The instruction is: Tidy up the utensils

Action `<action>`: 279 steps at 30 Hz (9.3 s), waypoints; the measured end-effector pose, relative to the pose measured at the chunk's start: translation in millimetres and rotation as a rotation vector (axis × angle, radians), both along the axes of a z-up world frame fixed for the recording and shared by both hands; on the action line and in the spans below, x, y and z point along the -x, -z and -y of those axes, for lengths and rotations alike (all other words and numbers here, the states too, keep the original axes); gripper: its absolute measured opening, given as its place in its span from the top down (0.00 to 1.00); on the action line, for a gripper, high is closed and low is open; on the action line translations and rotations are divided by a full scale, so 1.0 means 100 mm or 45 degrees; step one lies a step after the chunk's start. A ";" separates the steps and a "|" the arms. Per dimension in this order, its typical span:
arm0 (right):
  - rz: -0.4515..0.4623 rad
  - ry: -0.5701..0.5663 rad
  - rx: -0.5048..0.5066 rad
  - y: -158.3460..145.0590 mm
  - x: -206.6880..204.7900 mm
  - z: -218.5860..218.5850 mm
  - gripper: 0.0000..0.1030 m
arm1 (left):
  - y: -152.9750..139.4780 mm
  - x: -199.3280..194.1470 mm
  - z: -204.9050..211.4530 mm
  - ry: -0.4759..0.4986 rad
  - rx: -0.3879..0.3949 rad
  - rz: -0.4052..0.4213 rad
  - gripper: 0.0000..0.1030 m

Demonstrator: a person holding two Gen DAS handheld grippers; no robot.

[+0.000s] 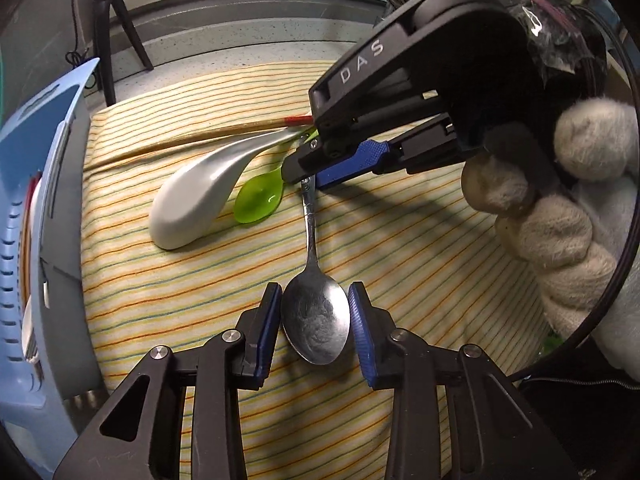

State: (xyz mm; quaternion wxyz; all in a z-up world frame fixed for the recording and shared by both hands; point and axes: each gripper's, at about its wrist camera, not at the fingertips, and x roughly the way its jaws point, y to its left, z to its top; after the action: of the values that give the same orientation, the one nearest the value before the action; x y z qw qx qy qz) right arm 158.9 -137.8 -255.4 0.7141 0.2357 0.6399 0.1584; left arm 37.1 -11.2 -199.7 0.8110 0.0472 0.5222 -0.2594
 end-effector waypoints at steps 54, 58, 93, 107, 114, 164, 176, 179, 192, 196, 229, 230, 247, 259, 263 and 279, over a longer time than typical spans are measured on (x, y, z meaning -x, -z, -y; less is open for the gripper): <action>0.182 -0.220 -0.141 -0.91 0.07 -0.70 0.95 | -0.48 0.17 -0.66 -0.243 0.136 0.150 0.68; 0.223 -0.287 -0.150 -1.00 -0.02 -1.05 0.95 | -0.52 0.13 -0.91 -0.317 0.116 0.181 0.68; 0.357 -0.440 -0.103 -0.97 -0.34 -1.35 0.67 | -0.51 -0.07 -1.46 -0.522 -0.014 0.225 0.73; 0.453 -0.332 0.064 -0.97 -0.42 -0.23 0.66 | -0.60 -0.07 -1.05 -0.354 -0.053 0.261 0.72; 0.348 -0.315 0.019 -0.79 -0.31 0.01 0.61 | -0.51 -0.22 -0.76 -0.248 -0.038 0.212 0.53; 0.108 -0.387 -0.089 -0.29 -0.20 0.01 0.61 | -0.01 -0.39 0.04 -0.057 0.136 -0.144 0.54; 0.047 -0.308 -0.171 -0.25 0.03 0.27 0.61 | 0.09 -0.20 0.06 -0.098 0.038 -0.076 0.54; 0.014 -0.303 -0.183 -0.19 0.03 0.25 0.61 | 0.07 -0.20 -0.03 -0.124 0.058 -0.077 0.53; -0.008 -0.275 -0.192 -0.10 -0.06 0.08 0.63 | 0.00 -0.23 -0.26 -0.244 0.062 -0.043 0.55; -0.021 -0.247 -0.223 -0.08 -0.07 0.06 0.63 | -0.08 -0.17 -0.26 -0.229 0.076 -0.015 0.55; 0.022 -0.083 -0.115 -0.01 -0.41 0.06 0.71 | 0.06 -0.53 -0.16 -0.126 -0.115 0.030 0.53; 0.018 -0.080 -0.116 -0.01 -0.42 0.07 0.73 | 0.06 -0.54 -0.16 -0.123 -0.106 0.030 0.53; -0.018 -0.070 -0.168 -0.04 -0.36 0.16 0.86 | 0.07 -0.42 -0.07 -0.075 -0.121 0.082 0.60; 0.096 -0.172 -0.225 -0.57 -0.30 -0.19 0.88 | -0.31 -0.22 -0.46 -0.234 -0.035 0.170 0.81; 0.143 -0.247 -0.238 -0.72 -0.33 -0.49 0.91 | -0.36 -0.22 -0.68 -0.304 -0.007 0.178 0.86; 0.239 -0.498 -0.220 -1.16 -0.46 -1.47 0.93 | -0.46 -0.13 -1.36 -0.479 0.084 0.194 0.88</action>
State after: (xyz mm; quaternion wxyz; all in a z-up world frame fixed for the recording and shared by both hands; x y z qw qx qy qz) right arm 204.6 8.7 -139.9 0.7034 0.1517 0.5883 0.3690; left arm 50.5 124.4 -153.7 0.8836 -0.0584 0.4500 -0.1159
